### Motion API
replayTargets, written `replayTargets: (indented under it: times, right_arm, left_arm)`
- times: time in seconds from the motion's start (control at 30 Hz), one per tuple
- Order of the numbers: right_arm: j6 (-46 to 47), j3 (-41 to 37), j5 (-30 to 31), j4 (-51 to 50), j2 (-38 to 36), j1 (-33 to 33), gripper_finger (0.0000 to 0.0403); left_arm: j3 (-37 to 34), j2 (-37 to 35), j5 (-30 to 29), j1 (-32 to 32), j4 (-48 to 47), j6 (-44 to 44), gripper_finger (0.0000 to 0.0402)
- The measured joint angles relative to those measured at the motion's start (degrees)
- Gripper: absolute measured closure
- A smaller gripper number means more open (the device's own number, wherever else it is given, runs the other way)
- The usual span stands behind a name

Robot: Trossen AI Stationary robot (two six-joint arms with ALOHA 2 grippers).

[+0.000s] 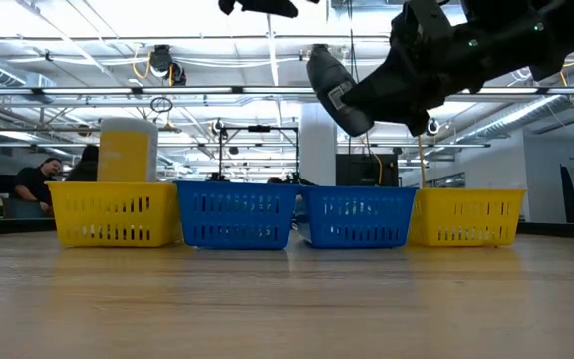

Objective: Pick & Place Travel size toiletries
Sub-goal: Put the deodorant into the right blue bin

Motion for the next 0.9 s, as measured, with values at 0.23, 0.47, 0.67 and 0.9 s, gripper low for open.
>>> replayTargets:
  times: [0.23, 0.47, 0.67, 0.9]
  right_arm:
    - [1.66, 0.04, 0.11, -2.83, 0.04, 1.79, 0.0285]
    - [2.5, 0.04, 0.3, -6.02, 0.04, 2.66, 0.0285]
    - [2.55, 0.04, 0.38, -6.53, 0.79, 2.66, 0.0285]
    - [4.29, 0.08, 0.44, -5.38, 4.25, 1.75, 0.0218]
  left_arm:
    - [0.0, 0.12, -0.28, 1.14, -1.57, -1.6, 0.0174]
    - [0.0, 0.14, -0.28, 1.35, -1.62, -1.62, 0.0174]
    - [0.0, 0.14, -0.28, 1.36, -1.6, -1.62, 0.0174]
    - [0.0, 0.14, -0.28, 1.36, -1.58, -1.59, 0.0174]
